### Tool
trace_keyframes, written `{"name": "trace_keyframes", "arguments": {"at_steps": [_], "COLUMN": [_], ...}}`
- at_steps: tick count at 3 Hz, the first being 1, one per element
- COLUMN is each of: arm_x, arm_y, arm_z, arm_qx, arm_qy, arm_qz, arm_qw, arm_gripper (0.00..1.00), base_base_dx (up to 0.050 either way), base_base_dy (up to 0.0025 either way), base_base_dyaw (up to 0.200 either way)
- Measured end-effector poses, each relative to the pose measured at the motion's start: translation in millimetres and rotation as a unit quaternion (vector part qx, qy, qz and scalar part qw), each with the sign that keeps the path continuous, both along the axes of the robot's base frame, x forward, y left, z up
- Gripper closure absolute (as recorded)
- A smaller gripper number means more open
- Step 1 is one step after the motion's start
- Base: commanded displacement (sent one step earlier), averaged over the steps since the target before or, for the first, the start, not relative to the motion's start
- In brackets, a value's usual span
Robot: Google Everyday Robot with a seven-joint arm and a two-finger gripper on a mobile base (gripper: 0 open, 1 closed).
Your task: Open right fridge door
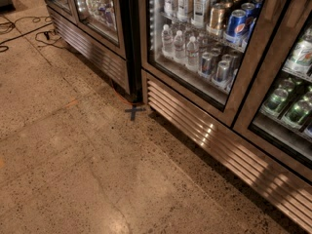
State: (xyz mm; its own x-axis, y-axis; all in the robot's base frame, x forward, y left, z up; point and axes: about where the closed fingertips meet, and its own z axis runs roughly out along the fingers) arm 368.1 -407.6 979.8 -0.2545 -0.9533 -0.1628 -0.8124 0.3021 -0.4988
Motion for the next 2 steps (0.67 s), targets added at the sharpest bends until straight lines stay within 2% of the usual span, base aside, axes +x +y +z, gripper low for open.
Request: {"name": "trace_keyframes", "arguments": {"at_steps": [1,2], "arm_x": [0.6,3.5], "arm_y": [-4.4,-1.9], "arm_z": [-8.4,-6.1], "arm_qx": [0.046,0.117], "arm_qy": [-0.011,-0.040], "arm_qz": [0.003,0.013], "arm_qw": [0.9989,0.9923], "arm_gripper": [0.00,0.00], "base_base_dx": [0.000,0.000], "base_base_dy": [0.00000,0.00000], "base_base_dyaw": [0.000,0.000]}}
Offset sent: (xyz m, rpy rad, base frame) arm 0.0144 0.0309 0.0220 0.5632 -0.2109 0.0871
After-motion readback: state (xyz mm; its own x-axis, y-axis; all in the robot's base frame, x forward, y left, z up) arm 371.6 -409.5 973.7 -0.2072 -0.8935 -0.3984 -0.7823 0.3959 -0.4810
